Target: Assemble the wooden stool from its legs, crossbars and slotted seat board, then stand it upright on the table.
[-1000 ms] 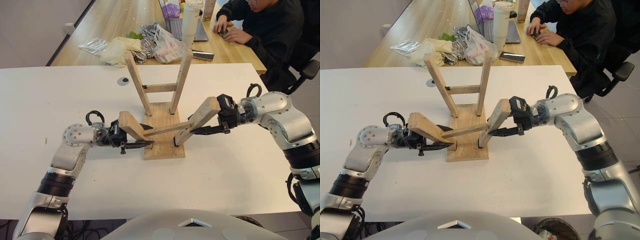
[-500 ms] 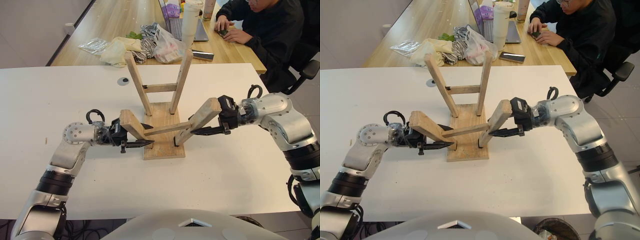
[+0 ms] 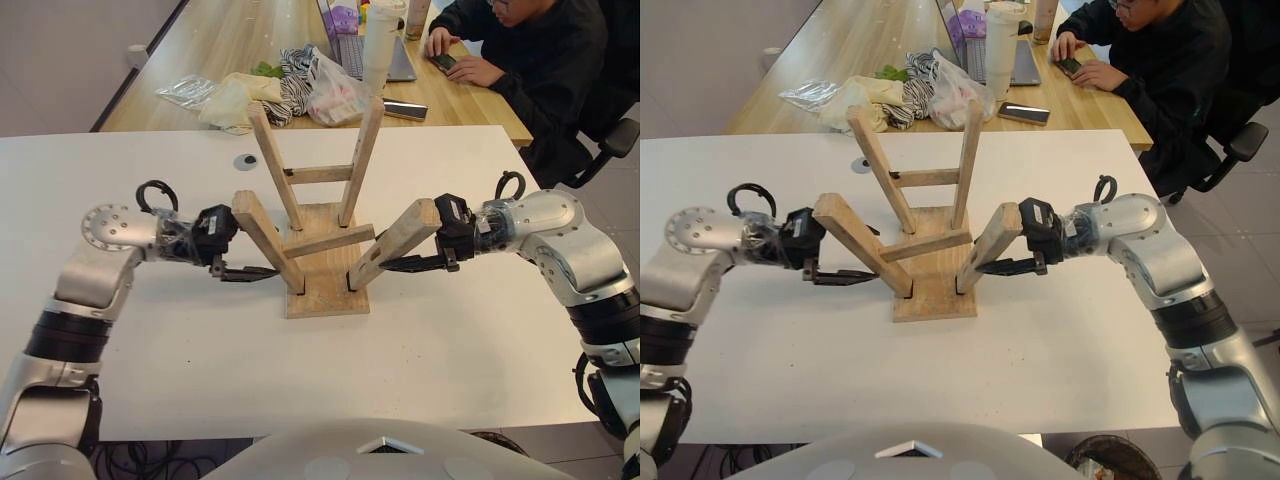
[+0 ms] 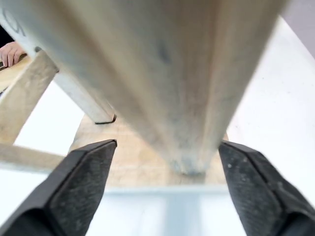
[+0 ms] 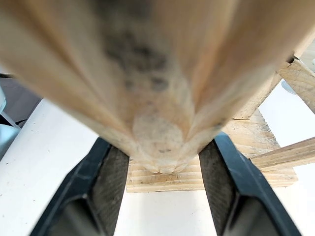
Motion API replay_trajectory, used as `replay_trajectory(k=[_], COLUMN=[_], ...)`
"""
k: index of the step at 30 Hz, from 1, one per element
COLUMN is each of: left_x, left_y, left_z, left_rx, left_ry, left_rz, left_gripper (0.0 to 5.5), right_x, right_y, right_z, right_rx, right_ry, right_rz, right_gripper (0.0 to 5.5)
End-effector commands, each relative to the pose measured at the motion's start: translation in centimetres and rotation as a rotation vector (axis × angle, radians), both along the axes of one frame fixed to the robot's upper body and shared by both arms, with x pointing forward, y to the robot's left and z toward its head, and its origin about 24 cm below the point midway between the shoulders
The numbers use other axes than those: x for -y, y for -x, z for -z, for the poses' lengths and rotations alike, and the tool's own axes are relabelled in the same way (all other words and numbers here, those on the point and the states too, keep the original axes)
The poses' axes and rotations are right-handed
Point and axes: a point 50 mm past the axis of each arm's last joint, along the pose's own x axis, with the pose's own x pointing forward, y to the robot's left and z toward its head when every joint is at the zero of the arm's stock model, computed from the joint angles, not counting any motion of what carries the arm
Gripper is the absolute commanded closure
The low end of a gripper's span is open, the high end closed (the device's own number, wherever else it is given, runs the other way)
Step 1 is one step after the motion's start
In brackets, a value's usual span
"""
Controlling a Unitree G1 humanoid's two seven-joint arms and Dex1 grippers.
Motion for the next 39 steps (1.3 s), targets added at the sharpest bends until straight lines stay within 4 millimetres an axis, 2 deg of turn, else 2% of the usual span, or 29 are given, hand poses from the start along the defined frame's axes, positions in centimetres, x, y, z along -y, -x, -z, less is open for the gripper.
replay_trajectory(k=[1, 5, 9, 14, 20, 25, 27, 30, 33, 35, 37, 39], left_x=[-0.3, -0.3, -0.9, -1.3, -1.1, -1.7, -2.1, -2.2, -0.8, 1.2, 3.2, 5.4], left_y=[0.6, 2.3, 0.9, 0.2, 1.1, 1.0, 1.1, 1.6, 2.2, 1.9, 1.8, 2.0], left_z=[-4.4, -5.9, -9.3, -9.3, -9.5, -10.0, -11.3, -14.8, -18.1, -19.1, -18.8, -17.6], left_rx=[-0.003, -0.042, 0.093, 0.119, 0.076, 0.091, 0.136, 0.258, 0.399, 0.468, 0.458, 0.395], left_ry=[0.011, -0.003, 0.09, 0.073, 0.08, 0.074, 0.074, 0.139, 0.257, 0.292, 0.27, 0.224], left_rz=[0.056, 0.138, 0.069, 0.028, 0.082, 0.069, 0.067, 0.08, 0.116, 0.08, 0.074, 0.101], left_gripper=[1.41, 1.41, 1.41, 1.41, 1.41, 1.41, 1.41, 1.41, 1.41, 1.41, 1.41, 1.41], right_x=[1.8, 1.8, 1.9, 1.9, 2.0, 2.0, 2.0, 2.0, 2.0, 2.1, 2.1, 2.0], right_y=[1.2, 1.2, 1.3, 1.3, 1.2, 1.3, 1.3, 1.4, 1.4, 1.4, 1.4, 1.3], right_z=[4.5, 4.5, 4.6, 4.6, 4.6, 4.7, 4.8, 4.8, 4.8, 4.8, 4.8, 4.8], right_rx=[-0.167, -0.167, -0.168, -0.169, -0.166, -0.169, -0.17, -0.171, -0.171, -0.17, -0.168, -0.166], right_ry=[0.185, 0.185, 0.185, 0.184, 0.185, 0.185, 0.185, 0.187, 0.188, 0.188, 0.188, 0.186], right_rz=[0.07, 0.074, 0.081, 0.082, 0.085, 0.086, 0.084, 0.082, 0.086, 0.088, 0.089, 0.091], right_gripper=[3.49, 3.49, 3.49, 3.49, 3.49, 3.49, 3.49, 3.49, 3.49, 3.49, 3.49, 3.49])
